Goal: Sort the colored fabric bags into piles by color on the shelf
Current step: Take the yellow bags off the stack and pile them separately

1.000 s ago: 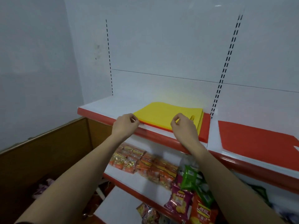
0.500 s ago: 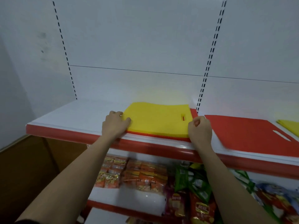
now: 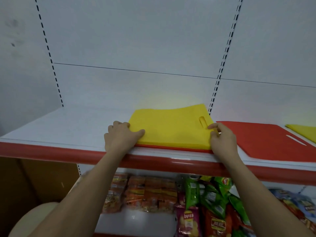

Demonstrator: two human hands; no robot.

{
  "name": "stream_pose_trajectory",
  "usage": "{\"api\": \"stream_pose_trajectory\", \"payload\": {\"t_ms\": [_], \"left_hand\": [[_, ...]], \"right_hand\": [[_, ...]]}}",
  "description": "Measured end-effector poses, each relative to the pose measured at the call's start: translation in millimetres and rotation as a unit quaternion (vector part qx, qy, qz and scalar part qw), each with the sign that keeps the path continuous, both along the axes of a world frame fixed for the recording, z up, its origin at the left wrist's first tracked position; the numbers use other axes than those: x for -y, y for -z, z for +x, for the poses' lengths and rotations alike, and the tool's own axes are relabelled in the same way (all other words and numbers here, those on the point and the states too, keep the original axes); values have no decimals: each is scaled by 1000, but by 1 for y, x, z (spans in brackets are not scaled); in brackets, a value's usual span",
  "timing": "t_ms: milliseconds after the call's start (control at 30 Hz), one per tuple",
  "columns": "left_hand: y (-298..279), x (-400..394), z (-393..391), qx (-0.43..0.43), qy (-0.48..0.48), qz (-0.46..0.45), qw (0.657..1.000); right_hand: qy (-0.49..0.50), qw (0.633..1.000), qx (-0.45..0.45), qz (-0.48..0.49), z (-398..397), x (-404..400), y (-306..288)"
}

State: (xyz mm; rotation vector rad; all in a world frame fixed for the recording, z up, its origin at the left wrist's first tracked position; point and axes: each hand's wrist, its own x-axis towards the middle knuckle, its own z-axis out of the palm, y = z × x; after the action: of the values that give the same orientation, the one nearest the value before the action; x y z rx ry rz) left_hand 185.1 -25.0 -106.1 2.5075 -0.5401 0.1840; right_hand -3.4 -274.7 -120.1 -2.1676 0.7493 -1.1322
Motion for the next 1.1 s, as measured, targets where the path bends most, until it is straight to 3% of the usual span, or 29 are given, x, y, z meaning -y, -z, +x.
{"api": "stream_pose_trajectory", "payload": {"t_ms": [133, 333, 567, 633, 700, 833, 1100], "left_hand": [[-1, -1, 1, -10, 0, -19, 1000], [-1, -3, 4, -16, 16, -27, 999], [-19, -9, -17, 80, 22, 32, 996], [-33, -11, -16, 52, 42, 4, 998], [-44, -11, -18, -31, 88, -79, 993], [-56, -6, -38, -206, 189, -243, 929], [-78, 45, -133, -203, 304, -264, 893]], "right_hand": [[12, 999, -21, -42, 1, -3, -2], [9, 999, -20, -29, 3, -3, -4], [36, 992, -95, -74, -9, -25, -35], [29, 995, -73, -57, -19, -33, -50], [13, 998, -53, -14, -35, -40, -61], [18, 999, -23, 43, -80, -42, -77], [68, 994, -24, 84, -199, -23, -101]]}}
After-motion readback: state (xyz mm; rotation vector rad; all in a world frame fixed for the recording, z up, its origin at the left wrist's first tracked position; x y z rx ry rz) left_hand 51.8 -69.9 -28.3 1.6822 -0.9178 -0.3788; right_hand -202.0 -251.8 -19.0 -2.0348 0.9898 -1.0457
